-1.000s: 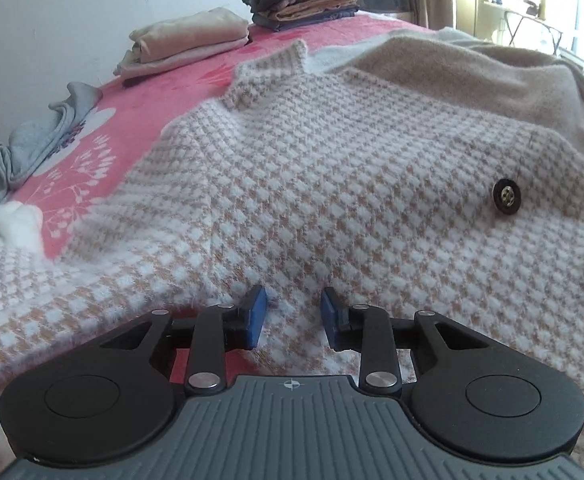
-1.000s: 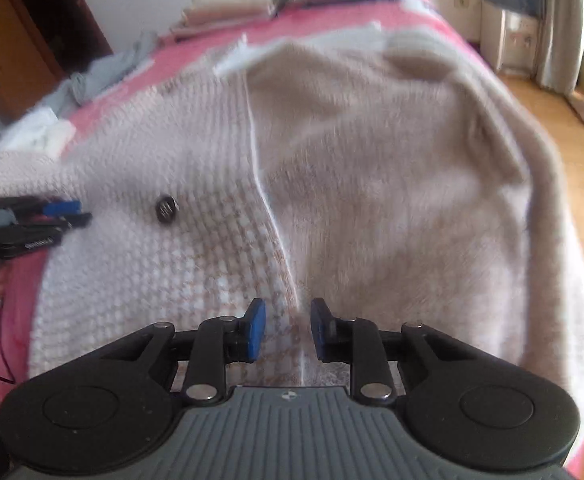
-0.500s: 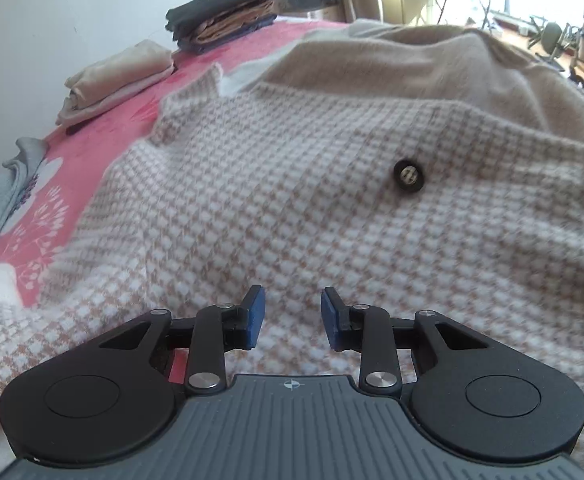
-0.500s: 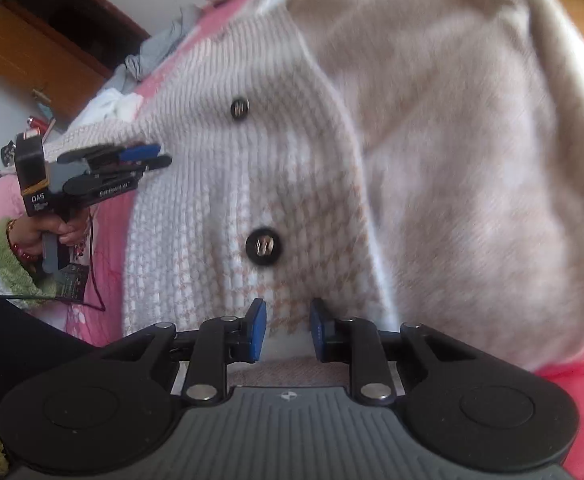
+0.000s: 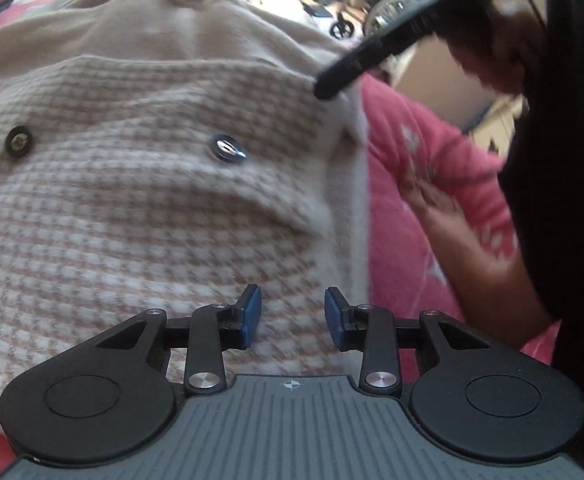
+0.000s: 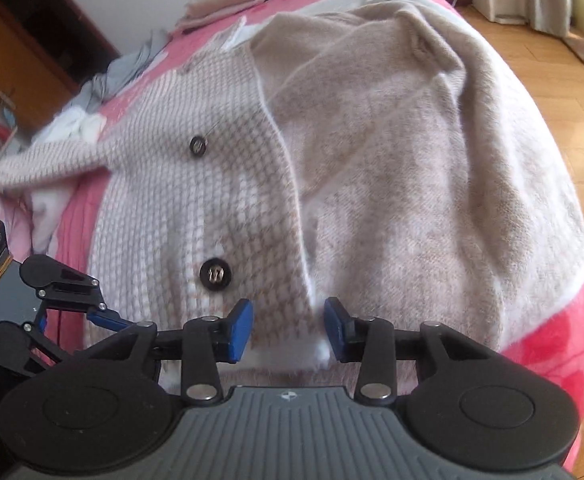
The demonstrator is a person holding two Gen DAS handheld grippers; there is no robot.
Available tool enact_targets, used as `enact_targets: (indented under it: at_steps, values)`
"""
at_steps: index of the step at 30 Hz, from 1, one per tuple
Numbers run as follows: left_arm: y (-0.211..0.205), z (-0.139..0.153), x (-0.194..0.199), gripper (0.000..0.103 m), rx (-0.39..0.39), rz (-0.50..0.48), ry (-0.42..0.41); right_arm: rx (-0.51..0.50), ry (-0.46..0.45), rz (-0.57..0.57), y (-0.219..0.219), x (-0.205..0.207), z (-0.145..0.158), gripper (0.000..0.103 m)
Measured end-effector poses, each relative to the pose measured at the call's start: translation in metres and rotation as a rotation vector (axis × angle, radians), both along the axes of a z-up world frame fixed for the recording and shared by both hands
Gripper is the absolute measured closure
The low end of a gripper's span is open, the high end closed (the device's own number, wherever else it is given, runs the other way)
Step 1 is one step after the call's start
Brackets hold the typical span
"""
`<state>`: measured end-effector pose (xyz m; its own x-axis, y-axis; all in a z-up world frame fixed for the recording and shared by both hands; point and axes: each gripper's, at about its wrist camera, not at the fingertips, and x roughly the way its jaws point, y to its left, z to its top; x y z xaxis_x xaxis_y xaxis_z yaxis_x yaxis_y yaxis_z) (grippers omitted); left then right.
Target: Fold clothes
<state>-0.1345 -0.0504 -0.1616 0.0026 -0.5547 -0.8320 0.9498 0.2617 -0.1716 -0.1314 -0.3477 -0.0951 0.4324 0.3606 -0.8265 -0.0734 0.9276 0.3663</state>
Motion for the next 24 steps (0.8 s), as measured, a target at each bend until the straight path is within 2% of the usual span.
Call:
enact_targets:
  at_steps: [2,4,5,6,8,10,12,19,24]
  values:
    - [-0.003,-0.002,-0.009,0.069,0.011,-0.009,-0.047,-0.031,-0.004,0.01,0.005,-0.003,-0.001,0.063]
    - [-0.005,-0.003,-0.015,0.069,0.016,-0.007,-0.079,-0.084,-0.006,0.027,0.012,-0.003,-0.004,0.071]
    - [-0.005,-0.004,-0.017,0.069,0.015,-0.001,-0.084,-0.119,-0.007,0.039,0.016,-0.003,-0.005,0.087]
    - [-0.006,-0.005,-0.019,0.072,0.014,0.006,-0.09,-0.157,-0.007,0.054,0.02,-0.003,-0.005,0.093]
    - [-0.004,-0.005,-0.02,0.08,0.012,0.006,-0.091,-0.183,-0.016,0.058,0.023,-0.005,0.0,0.095]
    - [-0.003,-0.004,-0.02,0.093,0.01,-0.004,-0.069,-0.198,-0.03,0.063,0.023,-0.009,0.008,0.096]
    - [-0.001,-0.004,-0.02,0.098,0.006,-0.026,-0.029,-0.2,-0.031,0.079,0.024,-0.013,0.014,0.097]
    - [0.001,-0.006,-0.026,0.101,0.013,-0.078,0.034,-0.21,0.012,0.096,0.019,-0.018,0.014,0.097]
    - [0.003,-0.011,-0.02,0.101,0.013,-0.098,0.119,-0.229,0.036,0.093,0.013,-0.018,0.006,0.097]
